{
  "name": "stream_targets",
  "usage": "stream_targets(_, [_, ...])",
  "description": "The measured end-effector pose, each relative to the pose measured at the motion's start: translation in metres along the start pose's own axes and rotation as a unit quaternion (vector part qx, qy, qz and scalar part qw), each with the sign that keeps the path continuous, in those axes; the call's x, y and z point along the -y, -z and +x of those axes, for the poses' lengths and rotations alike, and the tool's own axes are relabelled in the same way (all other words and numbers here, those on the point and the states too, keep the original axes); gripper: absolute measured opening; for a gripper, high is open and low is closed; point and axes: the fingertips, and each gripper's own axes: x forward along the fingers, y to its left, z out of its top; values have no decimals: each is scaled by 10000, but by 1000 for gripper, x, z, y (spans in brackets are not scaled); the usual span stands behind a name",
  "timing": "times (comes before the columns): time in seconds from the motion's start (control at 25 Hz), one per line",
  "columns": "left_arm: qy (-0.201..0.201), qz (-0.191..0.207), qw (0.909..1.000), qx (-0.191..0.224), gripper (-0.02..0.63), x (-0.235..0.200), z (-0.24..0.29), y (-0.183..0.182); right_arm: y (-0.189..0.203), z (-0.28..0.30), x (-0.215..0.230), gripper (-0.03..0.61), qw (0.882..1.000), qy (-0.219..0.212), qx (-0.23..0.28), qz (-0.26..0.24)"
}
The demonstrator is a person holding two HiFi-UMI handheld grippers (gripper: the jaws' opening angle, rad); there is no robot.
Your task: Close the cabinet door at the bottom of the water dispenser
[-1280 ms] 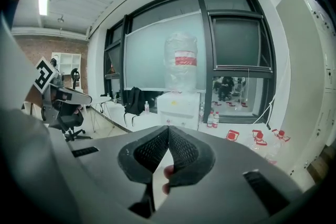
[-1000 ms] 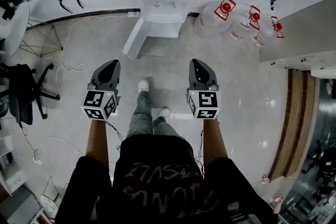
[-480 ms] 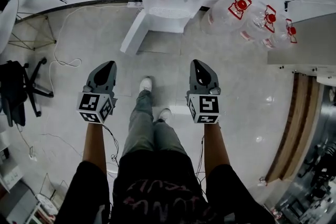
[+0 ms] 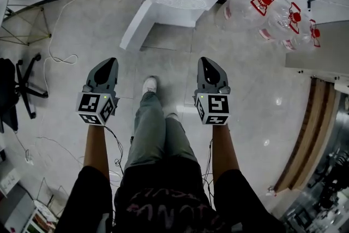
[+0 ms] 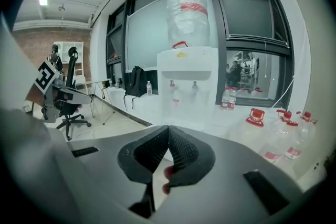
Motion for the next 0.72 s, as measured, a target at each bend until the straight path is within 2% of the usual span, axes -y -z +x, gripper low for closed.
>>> stream_targets(0.36, [-177,-3,9998,-56,15,-32,52,73,71,60,8,14,9999,-104,-37,-72])
stream_targets(0.52, [-325,220,9992,-89,15,-51,77,111,111,96,18,14,9999,-147,13,-34])
stream_targets(0.72, [-485,146,9987,99,15,-72,102,162,166,134,30,14,9999,-116,26,11])
